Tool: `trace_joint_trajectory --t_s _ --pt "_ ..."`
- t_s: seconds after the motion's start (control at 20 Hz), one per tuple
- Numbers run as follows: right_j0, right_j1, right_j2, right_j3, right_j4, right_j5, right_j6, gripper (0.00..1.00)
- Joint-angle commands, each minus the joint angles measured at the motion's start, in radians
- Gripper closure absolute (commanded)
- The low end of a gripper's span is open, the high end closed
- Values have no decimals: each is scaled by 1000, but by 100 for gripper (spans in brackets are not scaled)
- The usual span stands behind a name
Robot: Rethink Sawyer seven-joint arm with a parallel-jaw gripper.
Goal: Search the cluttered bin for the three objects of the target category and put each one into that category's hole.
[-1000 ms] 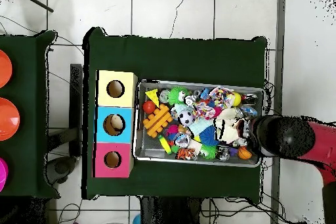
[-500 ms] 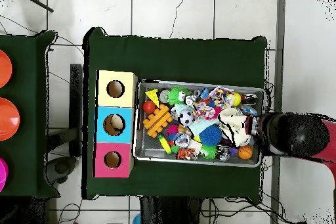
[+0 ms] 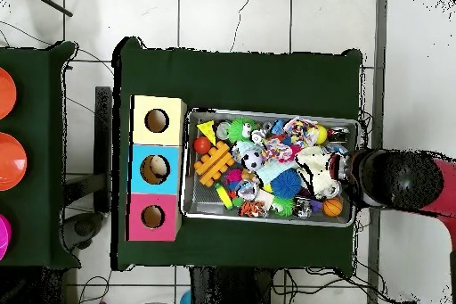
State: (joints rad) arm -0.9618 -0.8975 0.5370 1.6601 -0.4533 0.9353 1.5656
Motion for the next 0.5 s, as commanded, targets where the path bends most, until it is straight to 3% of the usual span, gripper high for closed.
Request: trace_joint_trajectory --t_s 0.05,0.5 --pt "-4 10 59 20 -65 29 -247 100" --pt "-8 13 64 25 -58 21 -241 100"
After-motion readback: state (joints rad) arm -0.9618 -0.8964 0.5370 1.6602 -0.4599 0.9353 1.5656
